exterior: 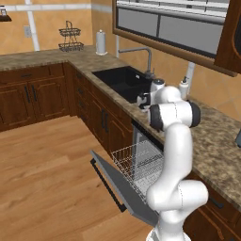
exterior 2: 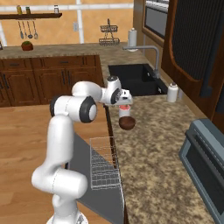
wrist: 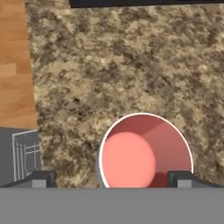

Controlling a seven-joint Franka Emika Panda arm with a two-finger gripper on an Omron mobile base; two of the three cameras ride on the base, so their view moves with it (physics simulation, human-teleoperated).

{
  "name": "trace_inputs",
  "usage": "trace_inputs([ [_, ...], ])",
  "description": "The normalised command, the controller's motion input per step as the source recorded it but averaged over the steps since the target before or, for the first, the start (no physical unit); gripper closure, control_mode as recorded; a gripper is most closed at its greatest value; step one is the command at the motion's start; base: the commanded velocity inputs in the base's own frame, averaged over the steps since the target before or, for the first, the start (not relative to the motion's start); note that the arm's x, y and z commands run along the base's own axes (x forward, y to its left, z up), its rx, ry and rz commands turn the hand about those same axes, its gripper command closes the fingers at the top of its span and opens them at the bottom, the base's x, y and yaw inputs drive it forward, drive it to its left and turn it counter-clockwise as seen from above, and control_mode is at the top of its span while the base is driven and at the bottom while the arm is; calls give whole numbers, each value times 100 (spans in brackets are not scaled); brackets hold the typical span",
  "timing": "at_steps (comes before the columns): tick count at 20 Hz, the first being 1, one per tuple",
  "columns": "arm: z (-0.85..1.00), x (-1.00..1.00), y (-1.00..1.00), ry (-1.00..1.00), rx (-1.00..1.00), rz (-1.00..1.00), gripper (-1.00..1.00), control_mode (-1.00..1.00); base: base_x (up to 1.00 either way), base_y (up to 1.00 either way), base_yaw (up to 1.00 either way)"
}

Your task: Pick up the cup and bowl from the counter, place them in the dishwasher, and close the dishwasher door.

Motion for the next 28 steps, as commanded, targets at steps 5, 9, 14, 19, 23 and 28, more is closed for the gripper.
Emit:
trace_inputs([
  [5,-36,33,0,11,0,0,100,-100,0,0,0],
  [9,-34,11,1,15,0,0,100,-100,0,0,0],
  [14,-11,-2,8,8,0,2,100,-100,0,0,0],
  [19,-38,-54,35,1,0,4,100,-100,0,0,0],
  [23,-46,-96,72,-22,0,3,100,-100,0,0,0],
  [28,-1,-70,90,-27,0,0,100,-100,0,0,0],
])
